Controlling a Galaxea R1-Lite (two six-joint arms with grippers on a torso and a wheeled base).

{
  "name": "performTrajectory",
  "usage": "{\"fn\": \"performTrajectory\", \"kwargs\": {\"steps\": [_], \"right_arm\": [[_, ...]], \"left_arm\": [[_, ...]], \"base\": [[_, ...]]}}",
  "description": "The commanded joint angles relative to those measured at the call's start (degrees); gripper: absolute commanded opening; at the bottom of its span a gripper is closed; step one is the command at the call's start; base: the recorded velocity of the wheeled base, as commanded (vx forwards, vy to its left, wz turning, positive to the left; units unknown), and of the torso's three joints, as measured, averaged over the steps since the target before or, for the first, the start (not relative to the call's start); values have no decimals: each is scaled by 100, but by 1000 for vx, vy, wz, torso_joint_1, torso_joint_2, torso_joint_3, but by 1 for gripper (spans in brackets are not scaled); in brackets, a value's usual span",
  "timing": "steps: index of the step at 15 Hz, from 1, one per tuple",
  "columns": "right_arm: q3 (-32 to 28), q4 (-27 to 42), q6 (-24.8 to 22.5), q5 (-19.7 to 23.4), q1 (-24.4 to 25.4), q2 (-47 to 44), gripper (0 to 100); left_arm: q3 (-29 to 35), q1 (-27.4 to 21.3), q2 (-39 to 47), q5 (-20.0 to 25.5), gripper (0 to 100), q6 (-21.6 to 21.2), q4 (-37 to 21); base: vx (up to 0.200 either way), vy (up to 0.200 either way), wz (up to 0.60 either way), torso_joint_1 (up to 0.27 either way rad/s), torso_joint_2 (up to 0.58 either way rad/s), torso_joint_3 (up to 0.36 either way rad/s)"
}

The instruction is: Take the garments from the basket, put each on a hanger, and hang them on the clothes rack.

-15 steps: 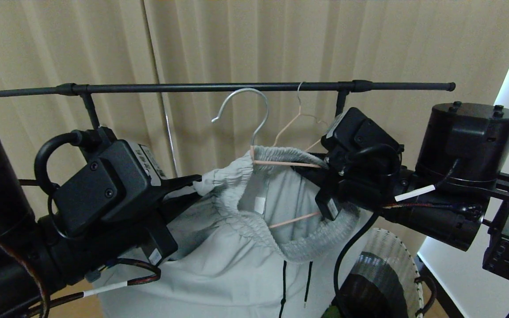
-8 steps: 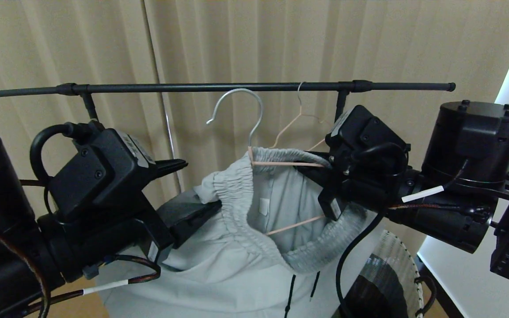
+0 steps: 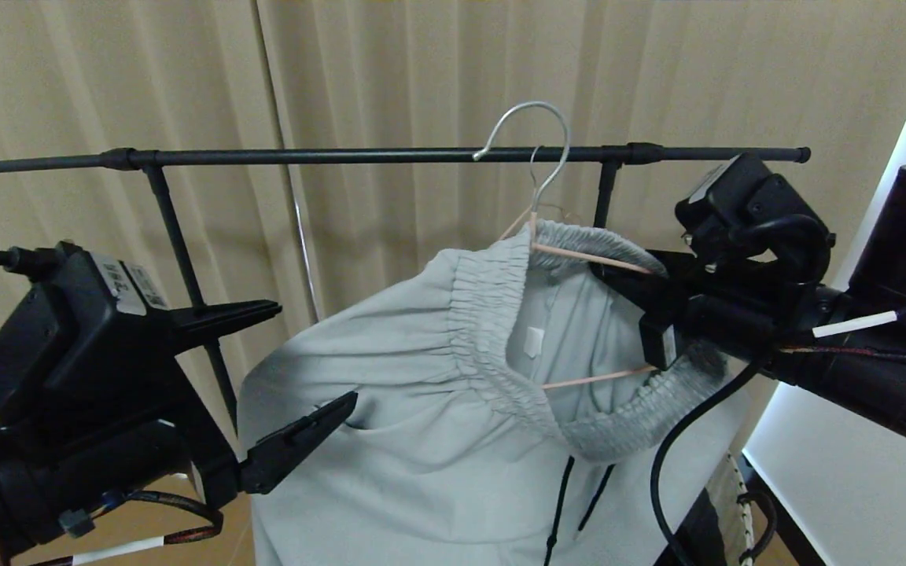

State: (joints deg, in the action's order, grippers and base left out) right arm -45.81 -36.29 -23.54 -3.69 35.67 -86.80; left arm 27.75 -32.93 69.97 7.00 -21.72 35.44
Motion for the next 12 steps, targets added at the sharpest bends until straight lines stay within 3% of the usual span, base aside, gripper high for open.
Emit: {"fn": "performTrajectory", "kwargs": {"steps": [1,8,12], "right_arm": [[46,17,-1,0,-236,277,0],[37,-27,25,53,-341,497,0],[46,8,16,44,-271,550,0]], "left_arm": [[-173,41,-230,-5,100,19,-2],[-1017,489,-458,-23,100,-25,-2],[-700,489,95,-41,100,-25,7]], "base": [[0,0,0,0,0,0],[0,0,0,0,0,0],[0,0,0,0,0,0]]}}
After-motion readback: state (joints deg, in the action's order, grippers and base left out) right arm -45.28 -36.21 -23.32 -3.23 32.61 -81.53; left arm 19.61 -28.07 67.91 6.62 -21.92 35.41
